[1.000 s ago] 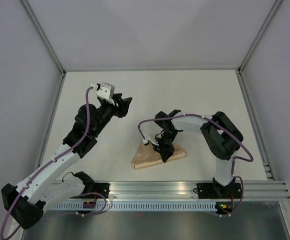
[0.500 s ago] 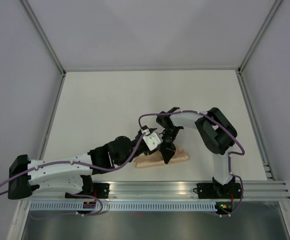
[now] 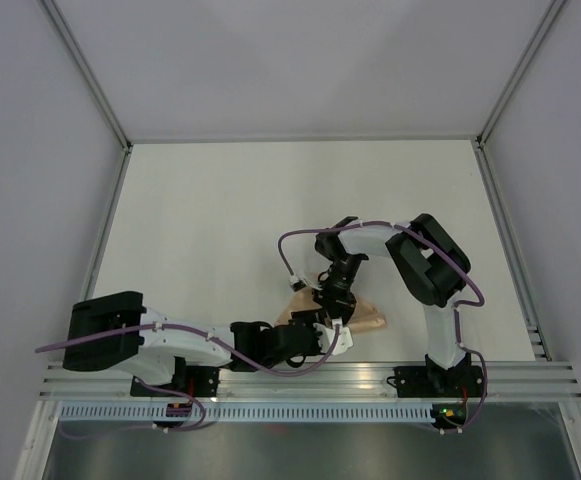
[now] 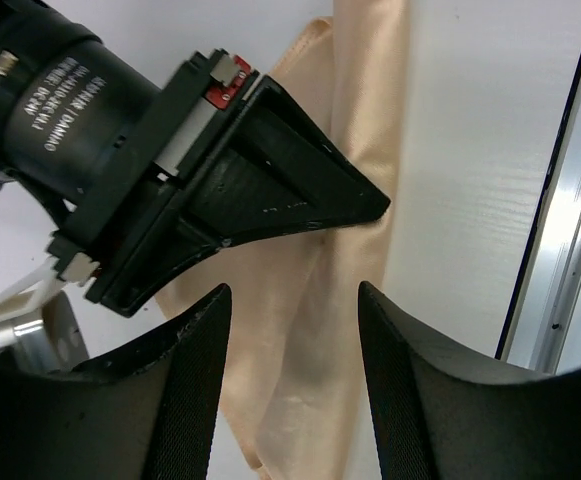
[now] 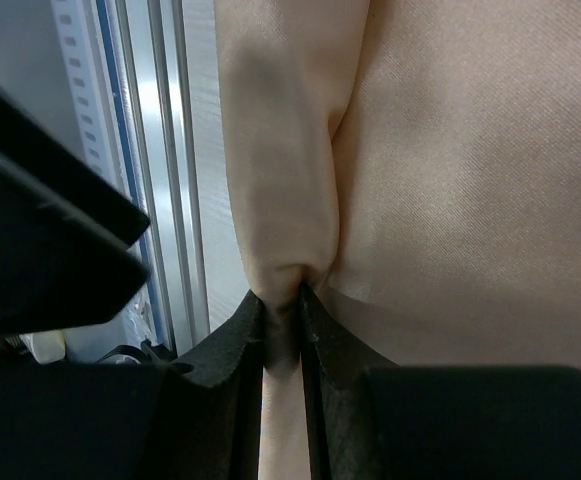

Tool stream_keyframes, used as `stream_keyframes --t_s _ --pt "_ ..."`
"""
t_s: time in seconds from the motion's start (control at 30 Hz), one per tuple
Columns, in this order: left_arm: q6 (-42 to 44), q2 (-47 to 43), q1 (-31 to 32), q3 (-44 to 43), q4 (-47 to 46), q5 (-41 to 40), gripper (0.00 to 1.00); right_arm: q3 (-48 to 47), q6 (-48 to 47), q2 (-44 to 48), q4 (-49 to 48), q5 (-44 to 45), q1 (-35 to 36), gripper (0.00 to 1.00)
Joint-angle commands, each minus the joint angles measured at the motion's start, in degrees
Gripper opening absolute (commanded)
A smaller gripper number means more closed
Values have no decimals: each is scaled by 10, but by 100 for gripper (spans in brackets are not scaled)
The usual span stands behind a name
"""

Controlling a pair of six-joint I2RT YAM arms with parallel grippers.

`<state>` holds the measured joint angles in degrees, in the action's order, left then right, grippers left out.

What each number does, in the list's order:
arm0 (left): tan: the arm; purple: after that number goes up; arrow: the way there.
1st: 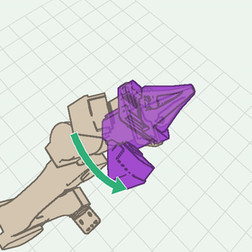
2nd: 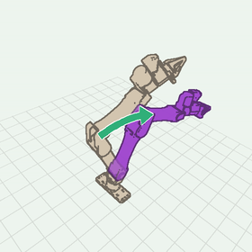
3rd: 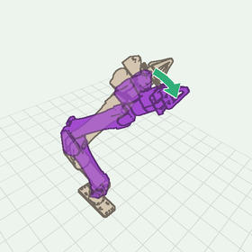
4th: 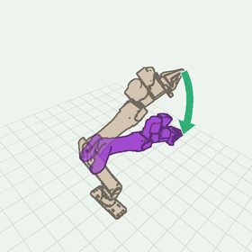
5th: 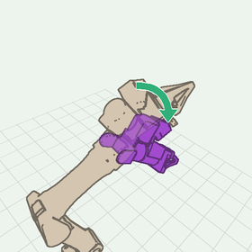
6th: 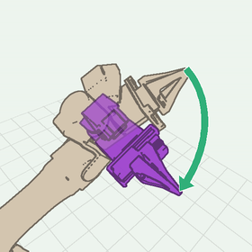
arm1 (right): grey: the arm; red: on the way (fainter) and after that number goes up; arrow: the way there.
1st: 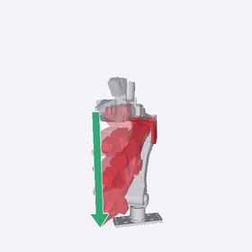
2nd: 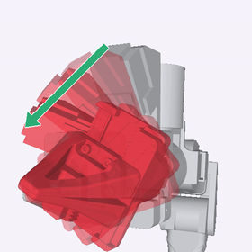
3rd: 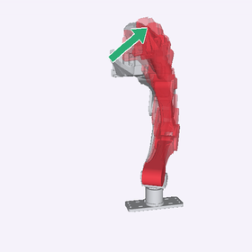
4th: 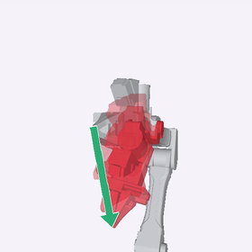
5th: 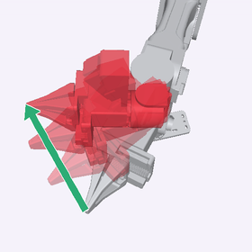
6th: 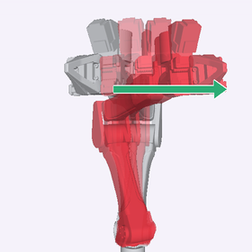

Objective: Fold the napkin, place the utensils inside, and roll it up
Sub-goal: Roll the napkin at the center of the board.

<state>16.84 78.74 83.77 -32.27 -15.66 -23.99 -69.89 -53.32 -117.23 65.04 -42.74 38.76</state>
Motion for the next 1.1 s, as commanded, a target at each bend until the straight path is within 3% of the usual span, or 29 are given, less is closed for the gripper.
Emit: stream_keyframes --t_s 0.0,0.5,0.7,0.83,0.9,1.07 --pt "-35 34 8 10 -85 -15 59 32 -42 -52 -119 186 1 0" --pt "-16 152 9 6 -192 5 60 28 -35 -56 -120 187 1 0" --pt "-61 168 5 16 -199 29 44 27 -32 -55 -121 185 1 1" --pt "-99 178 -2 25 -201 54 21 27 -26 -50 -125 178 1 1" --pt "-127 177 -8 37 -205 83 16 26 -21 -45 -126 173 1 2" --pt "-188 174 -40 81 -241 155 3 23 -6 -14 -131 153 0 27"
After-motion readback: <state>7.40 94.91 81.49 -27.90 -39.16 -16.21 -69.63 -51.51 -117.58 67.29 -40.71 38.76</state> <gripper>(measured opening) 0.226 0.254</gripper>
